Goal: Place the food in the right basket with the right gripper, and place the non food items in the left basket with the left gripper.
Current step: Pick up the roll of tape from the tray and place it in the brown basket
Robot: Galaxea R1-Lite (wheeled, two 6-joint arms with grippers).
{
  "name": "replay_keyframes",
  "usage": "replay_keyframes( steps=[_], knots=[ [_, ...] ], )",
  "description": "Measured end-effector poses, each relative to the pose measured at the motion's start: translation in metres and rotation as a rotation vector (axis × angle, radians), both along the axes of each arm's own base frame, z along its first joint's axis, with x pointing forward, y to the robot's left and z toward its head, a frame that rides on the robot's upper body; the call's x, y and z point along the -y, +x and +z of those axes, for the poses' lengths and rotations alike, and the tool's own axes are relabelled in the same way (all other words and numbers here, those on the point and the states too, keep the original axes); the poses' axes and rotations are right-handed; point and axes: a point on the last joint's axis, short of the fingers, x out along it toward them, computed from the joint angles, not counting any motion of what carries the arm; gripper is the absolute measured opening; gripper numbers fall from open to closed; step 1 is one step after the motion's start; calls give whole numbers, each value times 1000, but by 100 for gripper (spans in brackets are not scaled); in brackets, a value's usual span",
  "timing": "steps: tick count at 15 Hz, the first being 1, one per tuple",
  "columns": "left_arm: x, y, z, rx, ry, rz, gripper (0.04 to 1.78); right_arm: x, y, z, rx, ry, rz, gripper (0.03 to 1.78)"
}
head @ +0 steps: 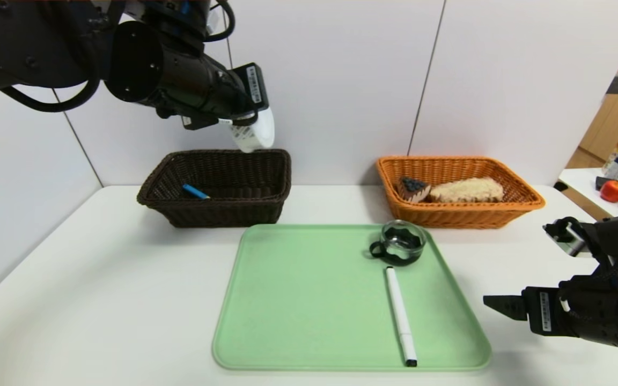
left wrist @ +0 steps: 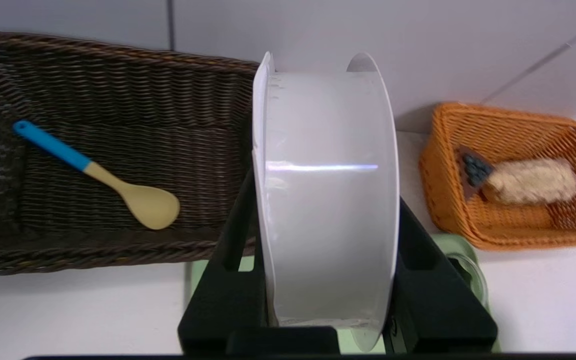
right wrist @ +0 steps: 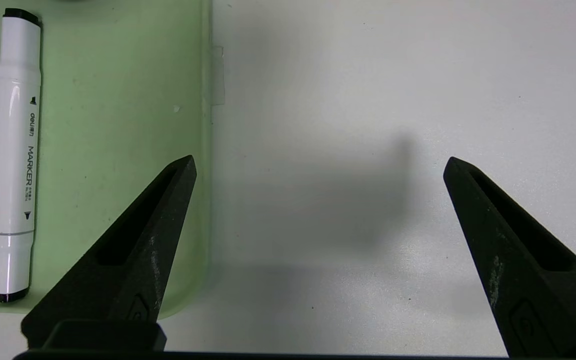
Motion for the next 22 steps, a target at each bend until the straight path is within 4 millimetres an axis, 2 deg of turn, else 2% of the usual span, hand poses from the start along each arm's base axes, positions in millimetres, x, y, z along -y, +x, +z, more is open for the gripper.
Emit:
replay_keyframes(
  steps=[2,4,6,9,15,18,22],
  knots=[
    [-22,12,-7,-27,1,76,58,1,0,0,0,1,-5,171],
    [-36,20,-15,-59,-7,117,58,1,0,-1,-2,0,-7,171],
    [-46,27,-20,-85,-27,117,58,1,0,-1,-4,0,-8,171],
    [-59,48,-38,-133,-26,167,58,1,0,-1,-2,0,-7,171],
    [-67,91,-78,-176,-18,232,58,1,0,0,-1,0,-8,171],
    [-67,102,-93,-208,-6,239,58,1,1,0,-3,0,-7,171],
    [-68,108,-102,-227,-1,238,58,1,1,-2,-9,-2,-7,171]
  ],
)
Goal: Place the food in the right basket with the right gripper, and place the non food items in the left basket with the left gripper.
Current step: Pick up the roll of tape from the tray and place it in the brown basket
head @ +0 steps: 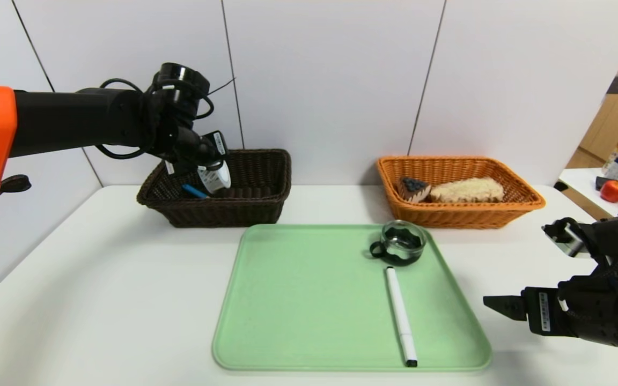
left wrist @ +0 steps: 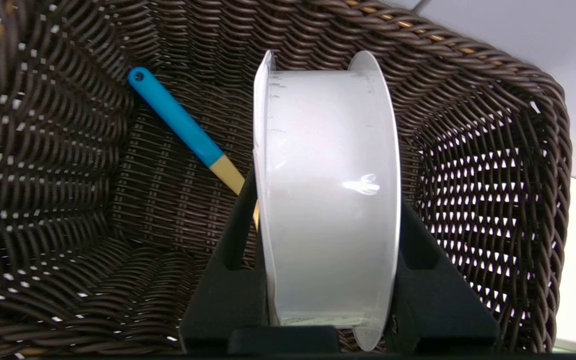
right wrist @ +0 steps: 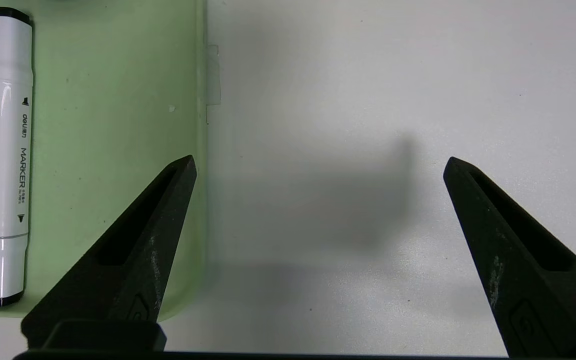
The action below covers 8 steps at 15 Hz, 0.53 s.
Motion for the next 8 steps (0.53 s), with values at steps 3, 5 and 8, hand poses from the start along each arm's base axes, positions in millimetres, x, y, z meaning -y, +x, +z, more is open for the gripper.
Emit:
replay_keyframes(
  steps=[3,5,8],
  knots=[
    [0,2,-2,-4,2,0,58,0,0,0,-1,-1,-1,171],
    [0,2,-3,-6,3,0,58,0,0,0,-1,-1,-1,171],
    [0,3,-5,-10,4,1,58,0,0,0,-2,-1,-1,171]
  ],
)
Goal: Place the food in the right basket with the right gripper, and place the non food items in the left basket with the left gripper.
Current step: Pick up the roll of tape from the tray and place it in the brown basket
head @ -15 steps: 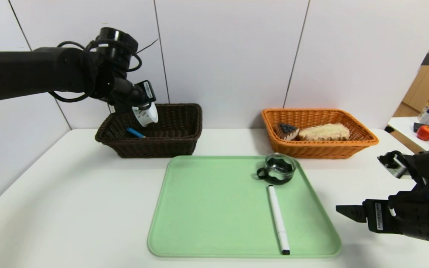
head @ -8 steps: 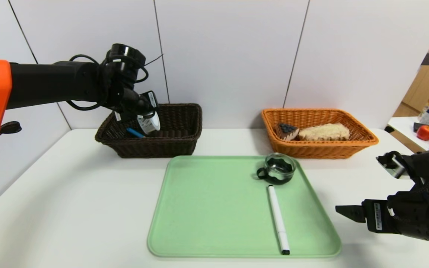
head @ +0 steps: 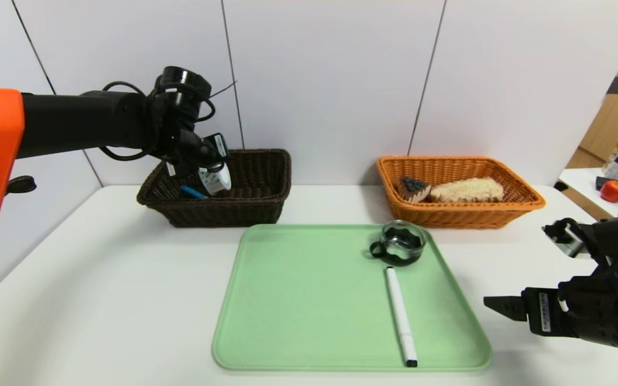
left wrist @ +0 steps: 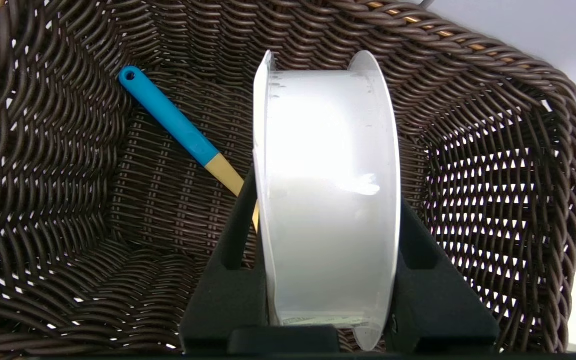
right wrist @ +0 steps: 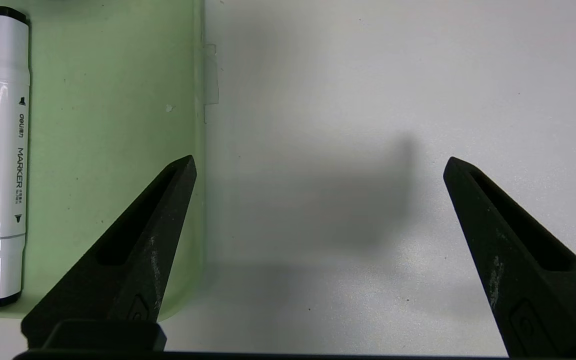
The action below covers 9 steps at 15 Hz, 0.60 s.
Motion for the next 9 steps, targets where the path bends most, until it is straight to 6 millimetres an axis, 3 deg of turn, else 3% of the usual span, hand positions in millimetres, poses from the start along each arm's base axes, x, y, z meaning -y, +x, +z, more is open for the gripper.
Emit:
replay_keyframes(
  steps=[2,6,9],
  knots=[
    [-1,1,-2,-4,2,2,58,0,0,0,1,-1,-1,171],
    [0,4,-2,16,-5,6,103,1,-1,0,4,0,-7,171],
    [0,4,-1,21,-5,11,125,2,-2,1,6,-1,-8,171]
  ],
)
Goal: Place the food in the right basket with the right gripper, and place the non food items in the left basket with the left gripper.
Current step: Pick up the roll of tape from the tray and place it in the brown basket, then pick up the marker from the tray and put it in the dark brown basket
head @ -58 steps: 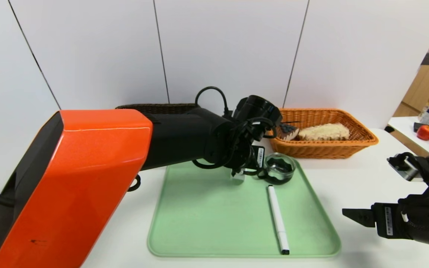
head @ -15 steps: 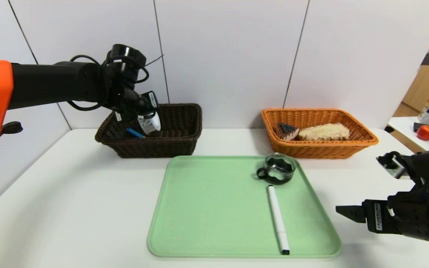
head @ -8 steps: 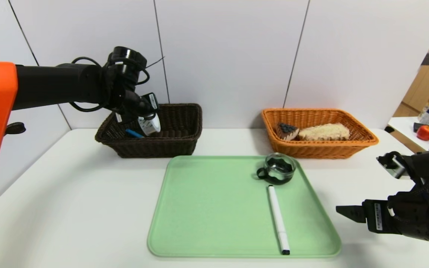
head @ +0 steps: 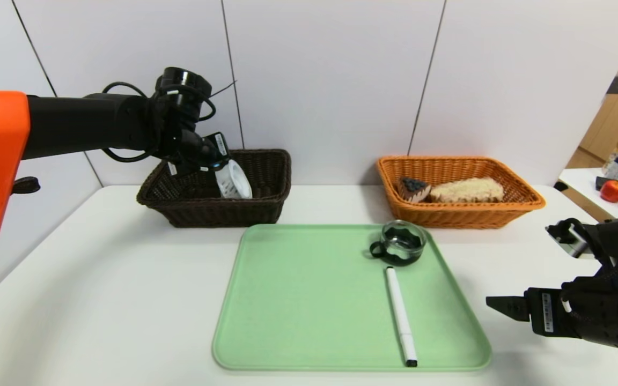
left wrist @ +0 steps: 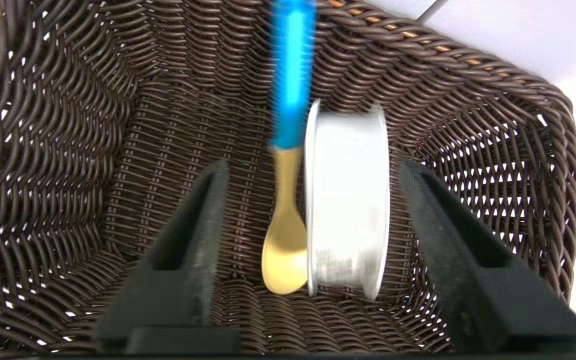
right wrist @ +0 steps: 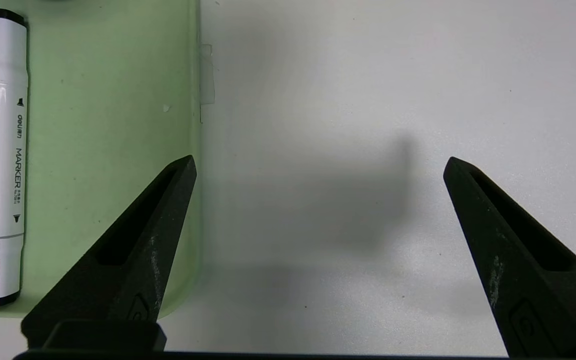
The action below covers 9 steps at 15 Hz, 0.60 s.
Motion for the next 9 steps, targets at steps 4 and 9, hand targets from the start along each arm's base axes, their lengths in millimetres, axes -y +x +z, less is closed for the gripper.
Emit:
replay_keyframes(
  steps=[4,9],
  knots=[
    [1,-14,29,78,-15,-14,143,0,-1,0,0,0,1,171],
    [43,-81,89,173,-37,-189,156,0,-1,0,-1,2,3,171]
  ],
)
